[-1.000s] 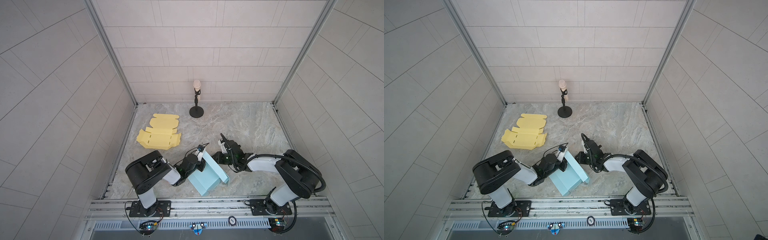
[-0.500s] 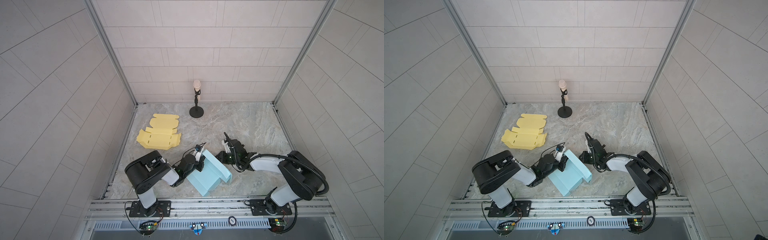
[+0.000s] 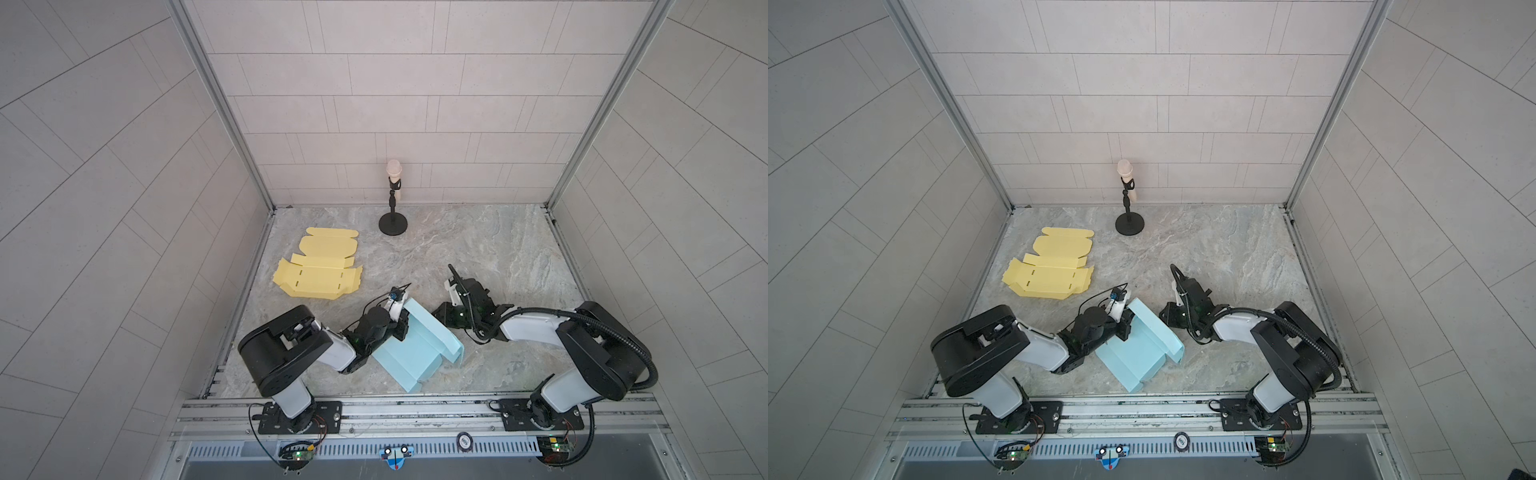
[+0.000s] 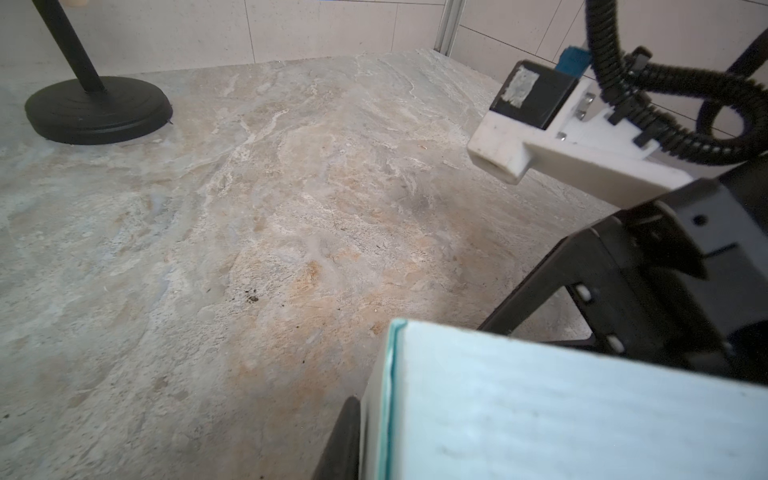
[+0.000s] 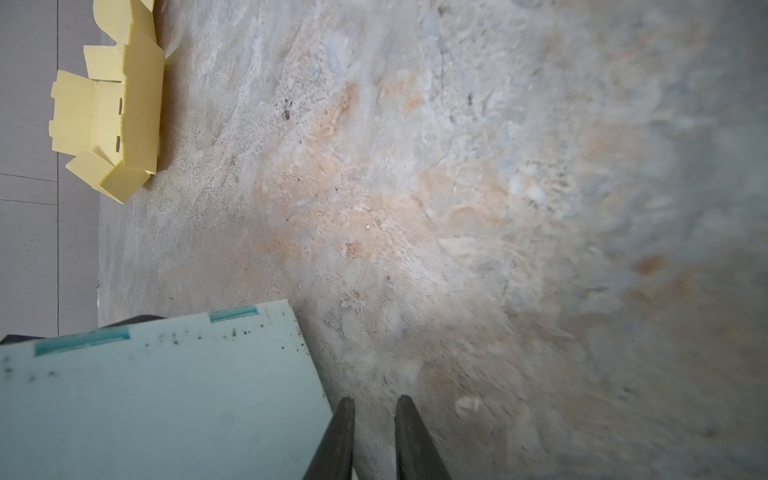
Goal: Fold the paper box
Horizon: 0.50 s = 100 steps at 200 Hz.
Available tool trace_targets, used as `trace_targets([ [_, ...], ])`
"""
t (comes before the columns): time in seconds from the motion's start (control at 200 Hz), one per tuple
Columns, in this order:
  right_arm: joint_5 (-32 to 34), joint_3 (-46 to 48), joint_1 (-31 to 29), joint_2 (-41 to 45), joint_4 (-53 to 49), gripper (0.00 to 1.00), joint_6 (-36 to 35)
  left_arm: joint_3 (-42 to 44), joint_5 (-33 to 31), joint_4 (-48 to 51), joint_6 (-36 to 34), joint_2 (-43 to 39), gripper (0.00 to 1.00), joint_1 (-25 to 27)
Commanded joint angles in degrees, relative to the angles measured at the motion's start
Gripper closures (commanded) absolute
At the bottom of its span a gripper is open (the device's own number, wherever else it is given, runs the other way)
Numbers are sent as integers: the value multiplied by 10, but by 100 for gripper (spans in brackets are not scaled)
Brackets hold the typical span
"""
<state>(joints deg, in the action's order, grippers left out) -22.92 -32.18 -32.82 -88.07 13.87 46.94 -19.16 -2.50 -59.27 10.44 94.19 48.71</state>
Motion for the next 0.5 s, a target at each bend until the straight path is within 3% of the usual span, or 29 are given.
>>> trace_targets([
  [0.0,3,0,0,5,-2,78,-3,-9,2,8,-1,-16,89,0],
  [0.23,27,-10,10,66,-74,77,-33,-9,3,16,0,-21,92,-1],
  [0.38,111,-54,26,218,-247,74,-105,-21,-32,85,8,-48,94,-1],
  [0.496,171,-93,25,324,-358,78,-155,-35,-41,152,26,-76,95,-3],
])
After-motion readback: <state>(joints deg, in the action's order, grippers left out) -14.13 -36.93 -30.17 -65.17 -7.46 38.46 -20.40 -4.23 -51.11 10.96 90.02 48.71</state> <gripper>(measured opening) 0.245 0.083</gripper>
